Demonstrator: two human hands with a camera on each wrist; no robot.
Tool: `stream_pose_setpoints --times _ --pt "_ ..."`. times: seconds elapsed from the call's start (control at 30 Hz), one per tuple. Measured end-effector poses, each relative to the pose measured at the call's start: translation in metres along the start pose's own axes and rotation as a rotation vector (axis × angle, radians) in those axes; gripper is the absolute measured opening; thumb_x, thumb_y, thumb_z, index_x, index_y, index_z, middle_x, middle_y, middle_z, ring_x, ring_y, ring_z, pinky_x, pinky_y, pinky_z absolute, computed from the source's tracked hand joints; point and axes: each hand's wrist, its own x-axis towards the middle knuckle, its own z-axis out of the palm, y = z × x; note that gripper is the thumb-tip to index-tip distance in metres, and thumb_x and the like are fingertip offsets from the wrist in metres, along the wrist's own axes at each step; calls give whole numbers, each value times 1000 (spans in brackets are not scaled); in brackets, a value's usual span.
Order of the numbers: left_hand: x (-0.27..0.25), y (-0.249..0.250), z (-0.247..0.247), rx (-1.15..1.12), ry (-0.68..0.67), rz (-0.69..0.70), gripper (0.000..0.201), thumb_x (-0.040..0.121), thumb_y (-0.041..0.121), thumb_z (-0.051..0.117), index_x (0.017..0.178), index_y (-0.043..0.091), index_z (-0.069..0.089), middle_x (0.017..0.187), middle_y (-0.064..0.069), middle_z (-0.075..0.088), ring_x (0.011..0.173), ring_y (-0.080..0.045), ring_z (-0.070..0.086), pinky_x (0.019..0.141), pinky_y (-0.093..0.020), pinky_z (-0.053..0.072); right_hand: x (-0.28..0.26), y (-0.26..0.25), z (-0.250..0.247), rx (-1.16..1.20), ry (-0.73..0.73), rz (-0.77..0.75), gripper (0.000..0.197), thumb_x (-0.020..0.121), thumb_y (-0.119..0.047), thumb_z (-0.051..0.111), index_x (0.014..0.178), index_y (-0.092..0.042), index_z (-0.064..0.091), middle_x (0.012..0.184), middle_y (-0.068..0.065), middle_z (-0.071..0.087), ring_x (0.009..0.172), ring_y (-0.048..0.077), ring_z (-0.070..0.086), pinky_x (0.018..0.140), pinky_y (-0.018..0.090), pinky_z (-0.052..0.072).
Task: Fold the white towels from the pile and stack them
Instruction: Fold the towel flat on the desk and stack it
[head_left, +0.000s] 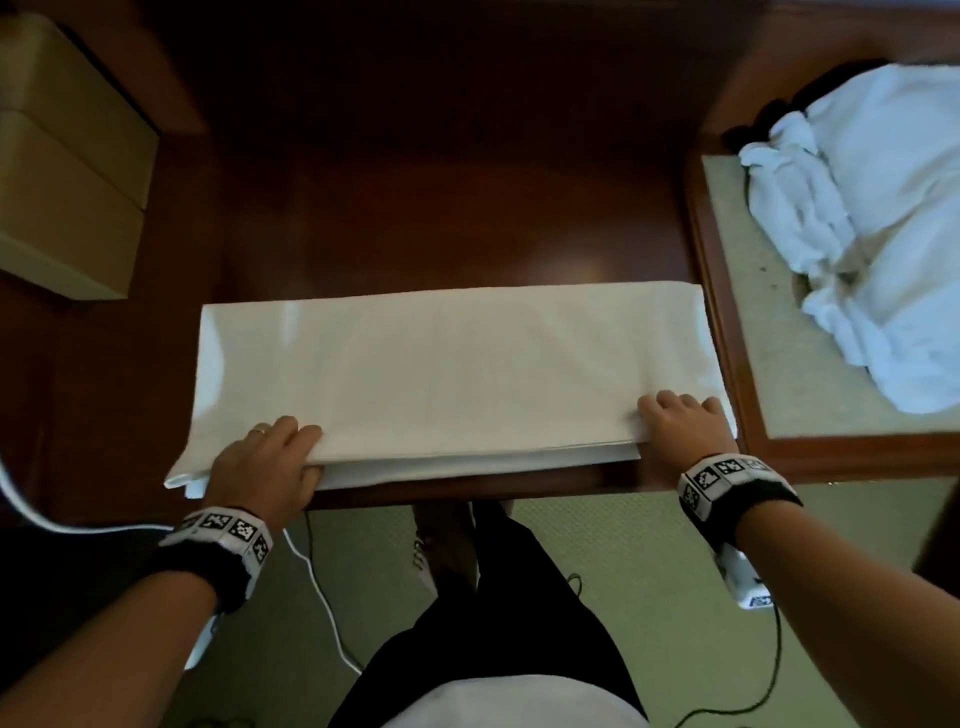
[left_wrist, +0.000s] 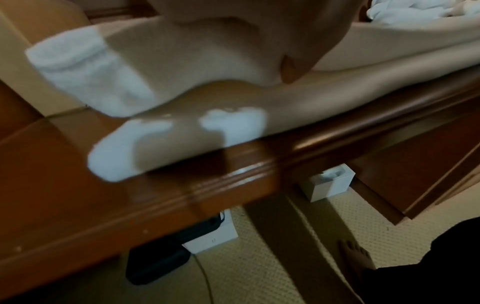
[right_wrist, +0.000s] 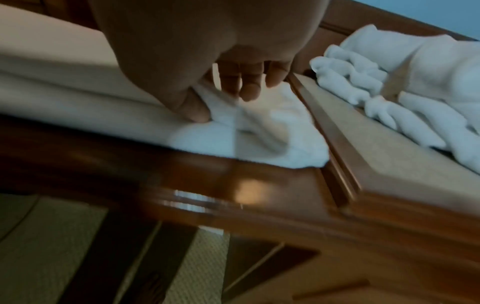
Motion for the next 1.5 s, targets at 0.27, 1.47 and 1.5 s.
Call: stream_pose_setpoints --times 0.27,1.47,1.5 --pt "-2 18 25 -1 -127 -73 78 80 23 74 151 24 42 155 -18 36 133 -49 40 95 -62 48 -13 9 33 142 -13 10 72 84 1 54 150 -15 29 158 22 22 142 47 26 106 57 38" --pt "61 21 -2 -326 20 -118 79 85 60 29 145 14 51 159 -13 35 142 -35 38 114 -52 34 39 -125 -28 249 180 -323 53 94 -44 44 140 -18 45 151 15 39 131 39 41 98 53 46" --pt "70 35 -2 -296 -36 -67 81 86 63 23 153 20 38 164 -10 24 148 -32 28 118 -51 27 40 -133 -24 216 115 -303 60 97 -49 40 150 -23 29 160 14 21 143 39 26 108 55 36"
